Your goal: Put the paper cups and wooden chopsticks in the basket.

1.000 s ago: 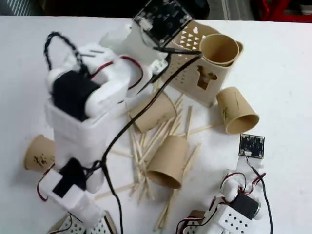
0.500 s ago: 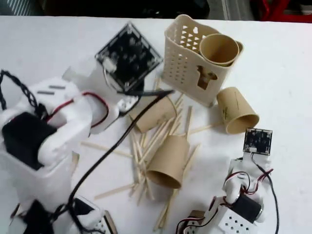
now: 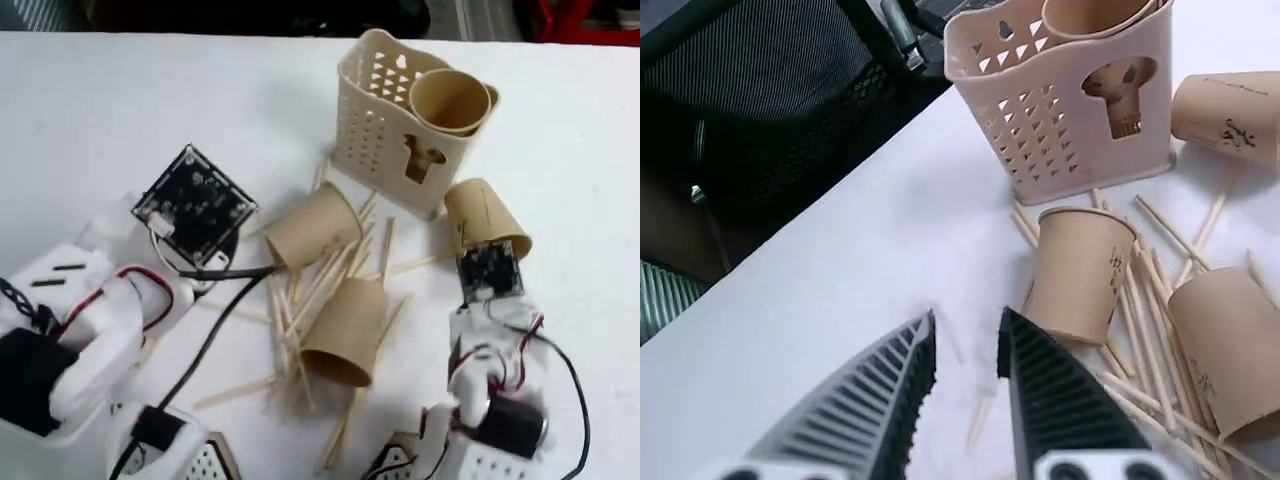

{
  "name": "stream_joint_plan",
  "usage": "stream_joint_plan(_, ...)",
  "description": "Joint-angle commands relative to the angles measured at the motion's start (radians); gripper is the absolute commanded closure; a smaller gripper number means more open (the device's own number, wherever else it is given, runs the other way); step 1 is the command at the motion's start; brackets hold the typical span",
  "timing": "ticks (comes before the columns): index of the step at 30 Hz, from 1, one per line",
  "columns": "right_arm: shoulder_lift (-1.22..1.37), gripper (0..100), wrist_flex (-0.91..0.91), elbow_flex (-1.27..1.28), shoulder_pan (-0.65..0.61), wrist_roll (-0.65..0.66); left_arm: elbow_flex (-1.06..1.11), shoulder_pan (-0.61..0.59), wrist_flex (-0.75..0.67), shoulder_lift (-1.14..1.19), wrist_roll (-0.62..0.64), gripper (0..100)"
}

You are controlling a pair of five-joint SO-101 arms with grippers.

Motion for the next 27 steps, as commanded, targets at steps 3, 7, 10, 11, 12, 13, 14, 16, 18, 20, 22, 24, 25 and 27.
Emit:
stream_joint_plan(3,0.429,81.8,-0.028,-0.244,-0.013,-0.218,0.196,-0.104,-0.117,-0.087,-0.009,88)
stream_joint_plan(7,0.659,80.5,-0.033,-0.361,-0.082,-0.334,0.282,-0.134,-0.155,-0.107,-0.009,88)
stream_joint_plan(10,0.774,80.5,-0.108,-0.373,-0.140,-0.407,0.339,-0.137,-0.183,-0.119,-0.009,88)
stream_joint_plan(11,0.802,80.7,-0.142,-0.370,-0.151,-0.423,0.358,-0.137,-0.189,-0.124,-0.009,88)
stream_joint_plan(12,0.832,80.7,-0.173,-0.370,-0.159,-0.436,0.373,-0.137,-0.196,-0.130,-0.009,88)
stream_joint_plan(13,0.857,80.7,-0.199,-0.370,-0.160,-0.446,0.388,-0.137,-0.201,-0.136,-0.009,88)
stream_joint_plan(14,0.880,80.7,-0.226,-0.370,-0.162,-0.451,0.402,-0.137,-0.206,-0.143,-0.009,88)
stream_joint_plan(16,0.923,80.7,-0.282,-0.370,-0.162,-0.451,0.431,-0.137,-0.212,-0.163,-0.009,88)
stream_joint_plan(18,0.967,80.7,-0.338,-0.368,-0.162,-0.451,0.463,-0.137,-0.226,-0.185,-0.009,88)
stream_joint_plan(20,1.023,80.7,-0.397,-0.368,-0.162,-0.451,0.500,-0.137,-0.249,-0.213,-0.009,88)
stream_joint_plan(22,1.078,80.8,-0.455,-0.368,-0.160,-0.451,0.548,-0.137,-0.276,-0.240,-0.009,88)
stream_joint_plan(24,1.136,80.8,-0.510,-0.368,-0.160,-0.451,0.598,-0.137,-0.307,-0.272,-0.009,88)
stream_joint_plan(25,1.162,81.0,-0.527,-0.370,-0.159,-0.448,0.626,-0.137,-0.319,-0.286,-0.009,88)
stream_joint_plan(27,1.196,84.3,-0.541,-0.376,-0.157,-0.442,0.674,-0.137,-0.339,-0.317,-0.009,88)
